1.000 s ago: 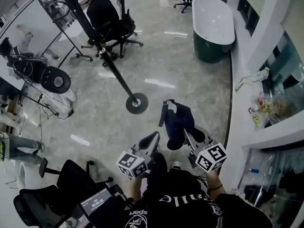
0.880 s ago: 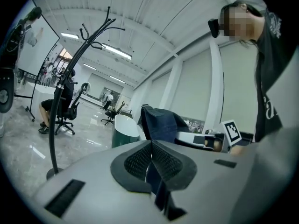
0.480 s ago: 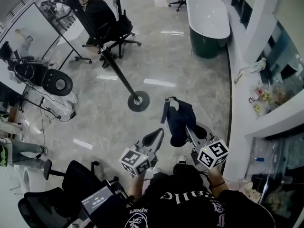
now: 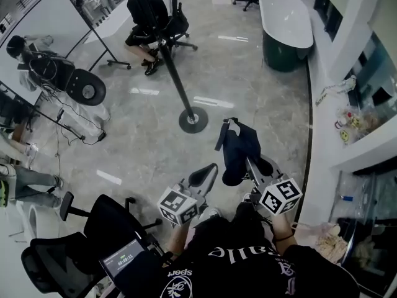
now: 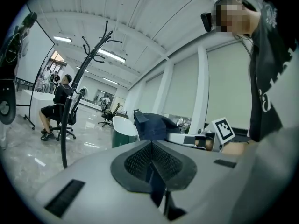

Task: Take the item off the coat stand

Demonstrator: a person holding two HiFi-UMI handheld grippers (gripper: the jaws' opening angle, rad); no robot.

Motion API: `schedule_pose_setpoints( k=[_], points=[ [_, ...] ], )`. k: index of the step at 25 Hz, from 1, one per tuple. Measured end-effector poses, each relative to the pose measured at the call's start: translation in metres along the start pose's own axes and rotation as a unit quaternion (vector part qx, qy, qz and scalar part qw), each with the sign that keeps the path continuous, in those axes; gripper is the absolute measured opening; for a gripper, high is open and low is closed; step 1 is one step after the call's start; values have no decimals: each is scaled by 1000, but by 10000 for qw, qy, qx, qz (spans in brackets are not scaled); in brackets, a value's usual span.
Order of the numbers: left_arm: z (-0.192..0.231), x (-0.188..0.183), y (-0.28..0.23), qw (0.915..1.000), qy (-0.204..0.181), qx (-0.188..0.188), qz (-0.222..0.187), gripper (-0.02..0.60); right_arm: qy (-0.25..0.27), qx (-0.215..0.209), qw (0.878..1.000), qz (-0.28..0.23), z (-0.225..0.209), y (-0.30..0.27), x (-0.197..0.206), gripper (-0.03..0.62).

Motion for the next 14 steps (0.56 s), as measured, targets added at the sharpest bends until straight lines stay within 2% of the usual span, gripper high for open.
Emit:
schedule_pose_setpoints(
  k=[3,7,14],
  points=[
    [2,1,9,9999,90,-50,7,3,-32,-2,10000,89,8,1,4,35],
    [-7,-14,-39,9997,178,-153,-17,3,-52,-68,9997,223,-31,5,-25,35],
    [-9,-37,-33,9996,206,22,-177,3,19,23,9998,208,-17,3,-41,35]
  ],
)
Point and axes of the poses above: the fingertips, and each gripper's own axes: y backward along the fingers, z to its left, x out of its underside, the point moved 1 cm from there along y, backward along the fingers, and after that the axes turned 11 degrees about x, right-handed, at the moved point
